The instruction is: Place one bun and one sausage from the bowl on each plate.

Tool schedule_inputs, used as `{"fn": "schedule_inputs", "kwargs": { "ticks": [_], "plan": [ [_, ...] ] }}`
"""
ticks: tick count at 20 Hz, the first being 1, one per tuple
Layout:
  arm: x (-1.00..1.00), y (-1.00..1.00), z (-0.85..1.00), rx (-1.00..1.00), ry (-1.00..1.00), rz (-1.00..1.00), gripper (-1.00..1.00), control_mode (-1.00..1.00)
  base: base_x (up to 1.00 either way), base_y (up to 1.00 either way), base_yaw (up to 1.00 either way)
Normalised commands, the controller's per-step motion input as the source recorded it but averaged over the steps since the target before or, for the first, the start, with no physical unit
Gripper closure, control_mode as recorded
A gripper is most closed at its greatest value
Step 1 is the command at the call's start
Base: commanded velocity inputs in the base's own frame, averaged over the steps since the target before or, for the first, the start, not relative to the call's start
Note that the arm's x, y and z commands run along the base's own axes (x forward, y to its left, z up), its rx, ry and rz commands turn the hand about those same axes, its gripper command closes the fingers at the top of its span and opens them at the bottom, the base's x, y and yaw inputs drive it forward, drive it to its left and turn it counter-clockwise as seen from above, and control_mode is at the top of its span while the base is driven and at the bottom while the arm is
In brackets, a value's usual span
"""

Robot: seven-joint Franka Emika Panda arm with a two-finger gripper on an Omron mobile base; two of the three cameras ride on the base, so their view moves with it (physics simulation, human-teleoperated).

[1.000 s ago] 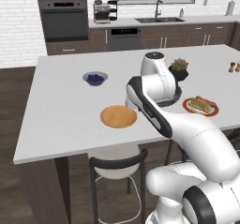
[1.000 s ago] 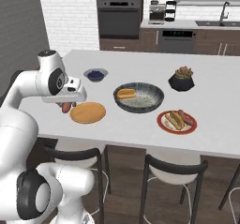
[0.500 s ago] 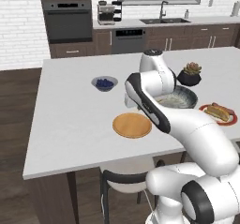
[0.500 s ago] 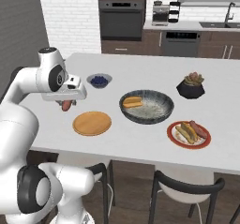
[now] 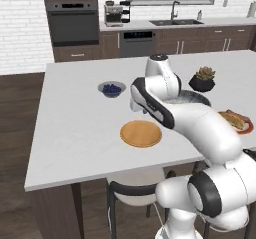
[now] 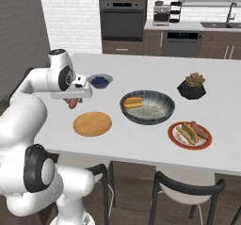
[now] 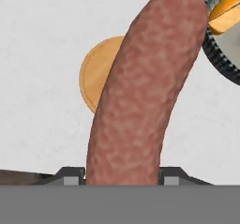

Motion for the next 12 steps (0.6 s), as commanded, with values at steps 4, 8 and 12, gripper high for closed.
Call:
{"fn": "schedule_inputs", "kwargs": {
  "ticks": [4, 8, 12],
  "plan": [
    [1.00, 0.00, -0.91, 0.12, 0.10, -0.01, 1.00, -1.00, 0.00, 0.00, 0.00],
    [1.00, 0.00, -1.00, 0.02, 0.30, -0.12, 1.00, -1.00, 0.00, 0.00, 0.00],
    [0.37, 0.11, -0.91, 0.00, 0.12, -0.10, 1.00, -1.00, 0.00, 0.00, 0.00]
  ]
}}
